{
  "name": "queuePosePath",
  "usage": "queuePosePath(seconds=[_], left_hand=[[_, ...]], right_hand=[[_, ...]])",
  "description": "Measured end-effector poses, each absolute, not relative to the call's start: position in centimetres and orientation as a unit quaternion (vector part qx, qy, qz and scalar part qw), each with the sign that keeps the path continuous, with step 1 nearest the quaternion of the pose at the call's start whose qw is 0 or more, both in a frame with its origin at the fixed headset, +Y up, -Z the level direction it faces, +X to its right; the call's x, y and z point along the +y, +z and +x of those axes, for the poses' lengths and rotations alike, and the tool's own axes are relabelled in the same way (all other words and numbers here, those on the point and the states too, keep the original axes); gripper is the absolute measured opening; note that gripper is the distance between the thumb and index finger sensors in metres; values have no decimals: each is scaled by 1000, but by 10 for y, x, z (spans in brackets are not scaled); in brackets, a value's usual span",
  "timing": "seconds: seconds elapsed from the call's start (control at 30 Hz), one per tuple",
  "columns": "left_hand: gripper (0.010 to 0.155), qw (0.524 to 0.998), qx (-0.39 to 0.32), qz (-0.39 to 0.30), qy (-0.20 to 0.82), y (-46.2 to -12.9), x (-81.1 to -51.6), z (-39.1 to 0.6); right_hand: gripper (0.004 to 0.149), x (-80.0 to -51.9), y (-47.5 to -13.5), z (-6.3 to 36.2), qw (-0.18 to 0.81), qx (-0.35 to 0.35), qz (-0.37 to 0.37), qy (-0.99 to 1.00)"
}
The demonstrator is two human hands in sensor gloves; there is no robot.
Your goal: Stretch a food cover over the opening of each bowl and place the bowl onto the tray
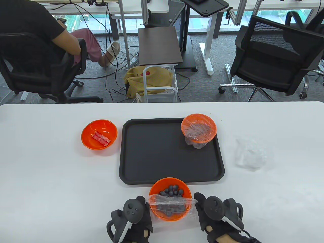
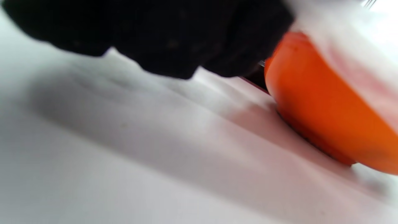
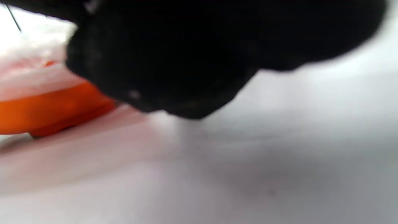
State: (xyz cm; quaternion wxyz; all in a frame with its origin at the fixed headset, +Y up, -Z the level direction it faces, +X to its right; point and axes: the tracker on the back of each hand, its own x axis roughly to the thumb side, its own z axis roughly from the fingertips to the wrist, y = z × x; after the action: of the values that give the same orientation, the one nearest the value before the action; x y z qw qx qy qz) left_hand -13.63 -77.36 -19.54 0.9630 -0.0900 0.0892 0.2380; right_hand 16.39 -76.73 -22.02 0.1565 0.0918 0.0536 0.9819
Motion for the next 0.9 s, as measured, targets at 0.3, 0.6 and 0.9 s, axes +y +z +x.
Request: queuePosePath(seconds=[0.3,0.6,0.9], left_hand=[[49,946,74,-131,286,-209,-781,-142],[48,944,68,-132,294,-214,-781,-140],[46,935,70,-162,309,-227,-779,-145]], right_hand=[[57,-771,-236,167,240,87,76,964],[56,-772,-247,170,257,102,76,958],[53,-772,-260,166,246,95,91,960]])
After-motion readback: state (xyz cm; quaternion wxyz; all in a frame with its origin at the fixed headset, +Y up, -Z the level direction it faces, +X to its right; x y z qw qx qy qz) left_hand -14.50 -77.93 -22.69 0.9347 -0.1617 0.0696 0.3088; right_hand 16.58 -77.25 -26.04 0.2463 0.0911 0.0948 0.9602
